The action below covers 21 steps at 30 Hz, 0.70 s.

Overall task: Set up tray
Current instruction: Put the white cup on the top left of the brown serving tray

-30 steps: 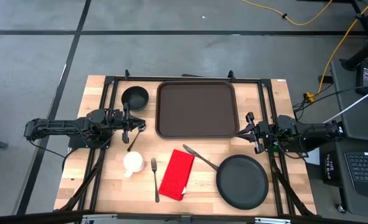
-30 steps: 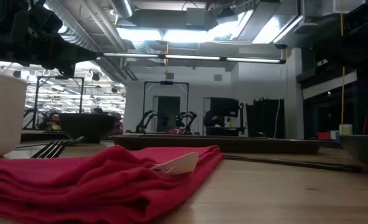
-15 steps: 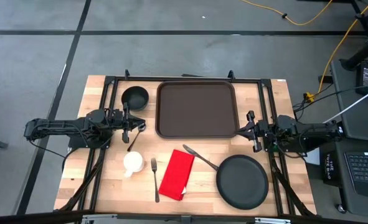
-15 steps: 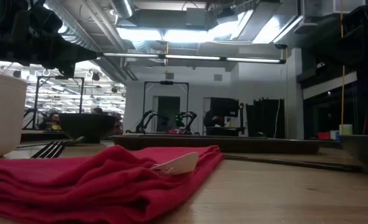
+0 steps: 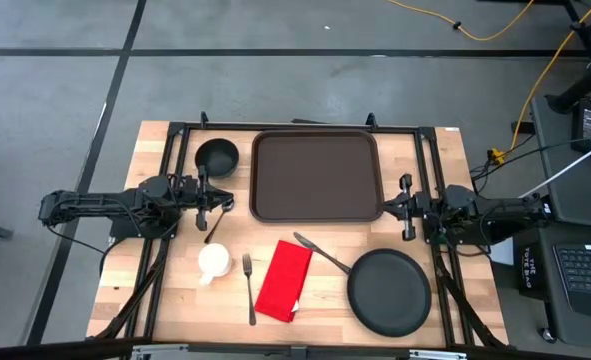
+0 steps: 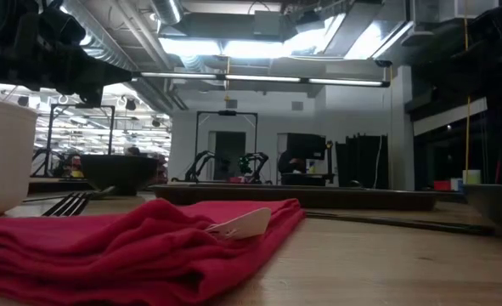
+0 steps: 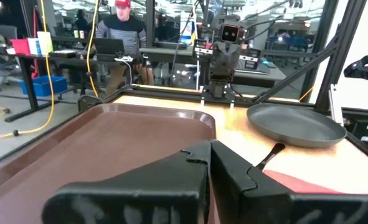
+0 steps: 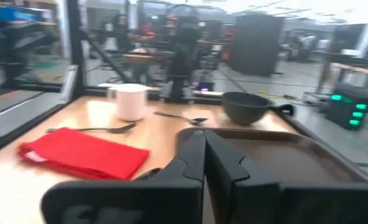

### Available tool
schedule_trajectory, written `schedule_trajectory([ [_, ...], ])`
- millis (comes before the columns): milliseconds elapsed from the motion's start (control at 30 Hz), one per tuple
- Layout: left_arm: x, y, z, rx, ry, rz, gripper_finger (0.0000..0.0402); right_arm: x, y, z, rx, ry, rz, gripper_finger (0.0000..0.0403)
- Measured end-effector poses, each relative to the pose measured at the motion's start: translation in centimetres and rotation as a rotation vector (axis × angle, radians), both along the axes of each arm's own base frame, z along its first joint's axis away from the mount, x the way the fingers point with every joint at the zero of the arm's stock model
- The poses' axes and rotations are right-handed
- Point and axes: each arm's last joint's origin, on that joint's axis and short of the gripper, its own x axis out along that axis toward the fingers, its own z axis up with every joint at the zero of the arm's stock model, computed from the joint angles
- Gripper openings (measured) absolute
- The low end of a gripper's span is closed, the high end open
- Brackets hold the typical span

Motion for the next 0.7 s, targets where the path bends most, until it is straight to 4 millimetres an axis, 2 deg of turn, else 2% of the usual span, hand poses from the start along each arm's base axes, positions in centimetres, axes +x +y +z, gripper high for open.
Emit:
schedule_trajectory([
  [233, -0.01, 0.07, 0.0, 0.068, 0.01, 0.024, 0.0006, -0.12, -0.65, 0.27, -0.01, -0.023, -0.228, 0.0012],
  [700, -0.01, 0.08, 0.01, 0.13, 0.019, 0.029, 0.0006, -0.02, -0.2, 0.09, 0.055, -0.013, -0.065, 0.0013],
])
